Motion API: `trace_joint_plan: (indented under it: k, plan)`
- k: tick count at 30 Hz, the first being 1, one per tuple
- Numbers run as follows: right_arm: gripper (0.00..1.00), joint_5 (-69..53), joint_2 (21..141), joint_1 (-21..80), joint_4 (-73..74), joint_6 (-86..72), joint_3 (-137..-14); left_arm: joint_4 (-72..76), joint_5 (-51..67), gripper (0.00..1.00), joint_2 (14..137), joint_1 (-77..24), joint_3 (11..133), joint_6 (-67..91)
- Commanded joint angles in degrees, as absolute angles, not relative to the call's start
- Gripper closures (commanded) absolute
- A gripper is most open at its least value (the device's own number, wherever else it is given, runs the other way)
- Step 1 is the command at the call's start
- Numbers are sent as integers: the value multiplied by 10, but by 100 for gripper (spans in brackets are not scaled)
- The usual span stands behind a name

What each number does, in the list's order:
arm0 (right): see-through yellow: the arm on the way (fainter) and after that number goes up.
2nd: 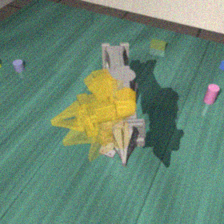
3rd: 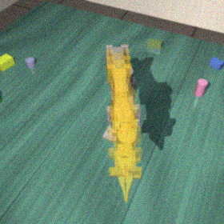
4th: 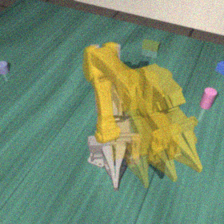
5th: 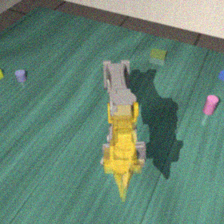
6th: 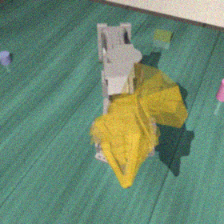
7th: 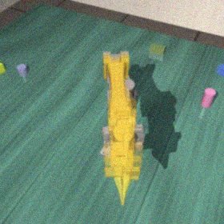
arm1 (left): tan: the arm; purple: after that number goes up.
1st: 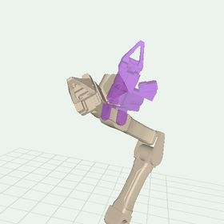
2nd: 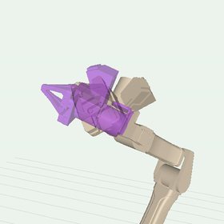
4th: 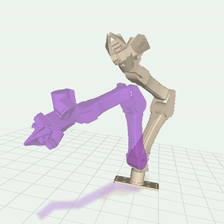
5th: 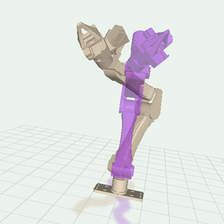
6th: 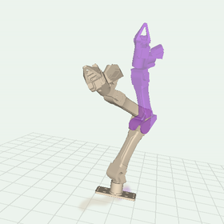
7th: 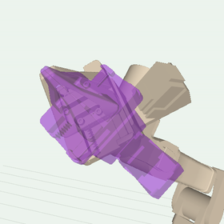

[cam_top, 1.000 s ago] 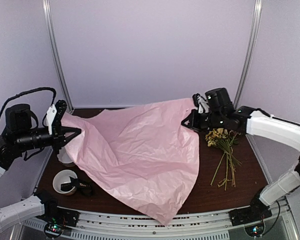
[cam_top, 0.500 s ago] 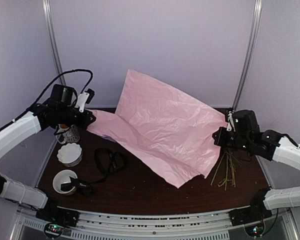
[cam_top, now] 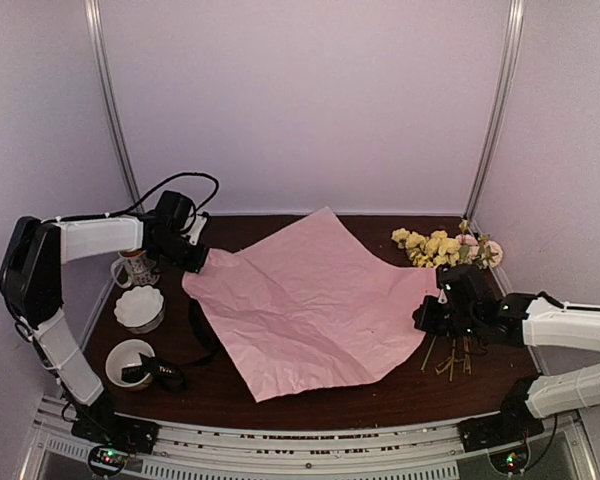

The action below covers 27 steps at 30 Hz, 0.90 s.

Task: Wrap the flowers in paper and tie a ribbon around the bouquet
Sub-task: Unfold the folded wrapping paper at the center of the board.

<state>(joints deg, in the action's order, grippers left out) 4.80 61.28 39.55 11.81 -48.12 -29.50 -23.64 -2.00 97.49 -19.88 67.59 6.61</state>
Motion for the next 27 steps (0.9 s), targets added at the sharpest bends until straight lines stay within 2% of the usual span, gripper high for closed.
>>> trace_joint_plan:
  k: [1,7,10,12,15,16,18,22,24,27]
  plan:
    - [100,61,591,409,122,-511,-269,-197,-21,100,1033,-199,729,31]
    - [100,79,556,421,178,-538,-262,-162,4,100,1068,-208,756,21]
    - [93,108,513,421,210,-552,-265,-170,4,100,1096,-208,785,16]
    - [79,132,486,417,235,-552,-268,-175,17,100,1107,-208,796,13]
    - [43,151,453,390,284,-540,-287,-166,37,100,1114,-210,792,18]
    - [36,157,444,380,300,-533,-296,-163,41,100,1115,-209,790,20]
    - [31,171,426,363,321,-511,-318,-160,46,100,1119,-209,789,28]
    - [31,174,428,347,326,-454,-363,-167,19,100,1122,-210,787,70]
    - [38,127,460,348,309,-412,-390,-172,4,100,1122,-210,780,96]
    - [42,44,552,378,287,-367,-423,-159,15,100,1125,-210,760,123]
